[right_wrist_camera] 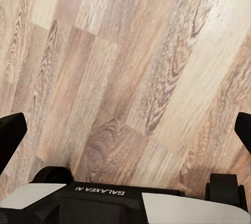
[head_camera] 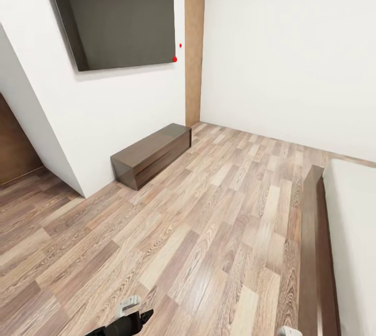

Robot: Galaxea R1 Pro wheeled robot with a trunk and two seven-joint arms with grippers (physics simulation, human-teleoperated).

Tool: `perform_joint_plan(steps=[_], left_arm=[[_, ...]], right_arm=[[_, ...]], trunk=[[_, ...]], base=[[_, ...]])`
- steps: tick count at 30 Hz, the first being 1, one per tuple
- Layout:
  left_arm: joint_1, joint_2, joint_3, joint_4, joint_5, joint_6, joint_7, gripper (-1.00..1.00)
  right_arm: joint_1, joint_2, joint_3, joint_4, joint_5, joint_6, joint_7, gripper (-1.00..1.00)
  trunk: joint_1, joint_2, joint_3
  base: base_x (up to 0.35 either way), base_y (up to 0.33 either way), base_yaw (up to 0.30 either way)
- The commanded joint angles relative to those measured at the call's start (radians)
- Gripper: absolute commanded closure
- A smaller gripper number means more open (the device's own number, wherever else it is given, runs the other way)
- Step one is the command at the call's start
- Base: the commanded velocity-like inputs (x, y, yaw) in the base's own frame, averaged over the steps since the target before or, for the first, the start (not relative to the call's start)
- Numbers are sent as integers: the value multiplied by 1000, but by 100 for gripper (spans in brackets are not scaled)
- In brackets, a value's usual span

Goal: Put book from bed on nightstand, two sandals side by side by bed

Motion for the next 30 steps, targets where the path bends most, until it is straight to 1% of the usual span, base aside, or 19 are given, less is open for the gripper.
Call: perform_joint_plan(steps=[1,9,30], left_arm=[[-1,0,7,2,-3,-2,-4,-100],[-1,-5,8,2,-3,-2,-4,-100],[0,-6,8,2,-3,-2,-4,-100]], right_arm=[[-1,0,-8,1,2,-1,4,-100],[-1,0,-8,2,2,-1,4,-100],[-1,0,-8,1,2,-1,4,-100]], trunk=[[-4,7,2],[-35,63,27],[-115,210,93]], base=[[0,0,0],[0,0,0],[0,0,0]])
